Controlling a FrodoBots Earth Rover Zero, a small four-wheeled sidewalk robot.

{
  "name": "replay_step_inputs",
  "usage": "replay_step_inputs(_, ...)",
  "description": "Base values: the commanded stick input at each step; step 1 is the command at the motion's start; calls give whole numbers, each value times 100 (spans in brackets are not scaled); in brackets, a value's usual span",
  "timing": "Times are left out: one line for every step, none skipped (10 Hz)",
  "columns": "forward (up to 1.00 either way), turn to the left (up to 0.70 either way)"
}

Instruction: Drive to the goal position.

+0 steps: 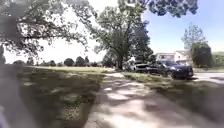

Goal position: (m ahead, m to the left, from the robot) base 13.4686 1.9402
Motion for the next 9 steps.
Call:
replay_step_inputs(70, 0)
replay_step_inputs(70, 0)
replay_step_inputs(70, 0)
replay_step_inputs(70, 0)
replay_step_inputs(70, 0)
replay_step_inputs(70, 0)
replay_step_inputs(70, 0)
replay_step_inputs(70, 0)
replay_step_inputs(70, 0)
